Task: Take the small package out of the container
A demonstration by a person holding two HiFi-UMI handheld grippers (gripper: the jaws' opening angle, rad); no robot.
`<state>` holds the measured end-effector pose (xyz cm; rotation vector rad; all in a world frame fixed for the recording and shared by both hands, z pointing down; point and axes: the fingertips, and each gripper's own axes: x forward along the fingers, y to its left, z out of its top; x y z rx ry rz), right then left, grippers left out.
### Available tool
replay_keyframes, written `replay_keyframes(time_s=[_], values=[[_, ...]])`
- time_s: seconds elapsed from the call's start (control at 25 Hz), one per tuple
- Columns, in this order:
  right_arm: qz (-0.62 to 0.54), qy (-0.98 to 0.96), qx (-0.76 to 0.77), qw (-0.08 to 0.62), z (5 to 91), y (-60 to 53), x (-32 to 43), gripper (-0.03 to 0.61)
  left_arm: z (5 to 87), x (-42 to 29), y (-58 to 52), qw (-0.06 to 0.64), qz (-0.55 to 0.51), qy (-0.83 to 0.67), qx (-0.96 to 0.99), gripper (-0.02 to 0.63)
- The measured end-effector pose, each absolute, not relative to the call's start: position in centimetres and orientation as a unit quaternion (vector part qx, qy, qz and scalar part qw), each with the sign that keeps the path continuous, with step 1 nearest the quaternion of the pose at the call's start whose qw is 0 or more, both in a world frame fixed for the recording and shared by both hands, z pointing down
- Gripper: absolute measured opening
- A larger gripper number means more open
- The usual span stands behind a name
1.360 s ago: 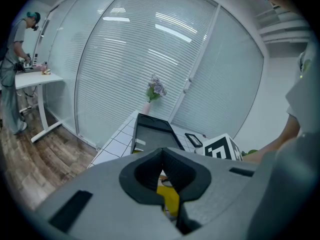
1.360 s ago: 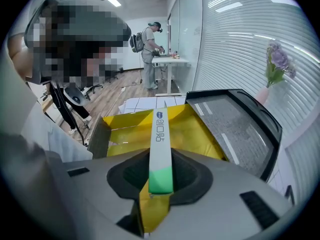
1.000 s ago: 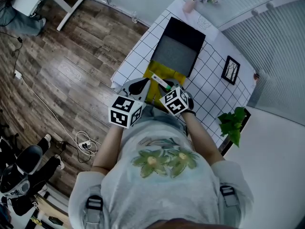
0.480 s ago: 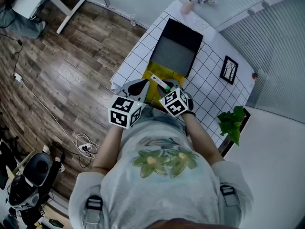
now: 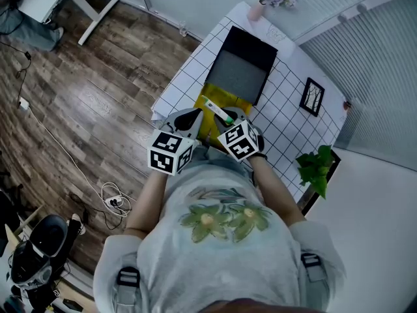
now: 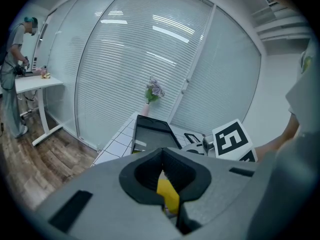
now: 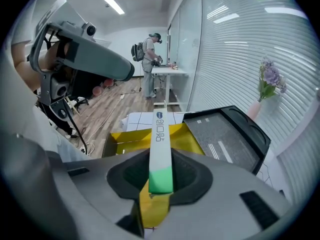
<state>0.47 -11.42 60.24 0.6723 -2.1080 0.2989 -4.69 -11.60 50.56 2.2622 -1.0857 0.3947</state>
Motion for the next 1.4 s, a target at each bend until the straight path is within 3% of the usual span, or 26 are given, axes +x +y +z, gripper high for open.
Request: replay_keyframes(time_s=[1.4], values=[[0.085,-0.881,0.291,0.363,51.6,-8.0,1.3,0.086,49.6,-3.5,-7.1,0.282,0.155,-0.421,0.848,0.006]])
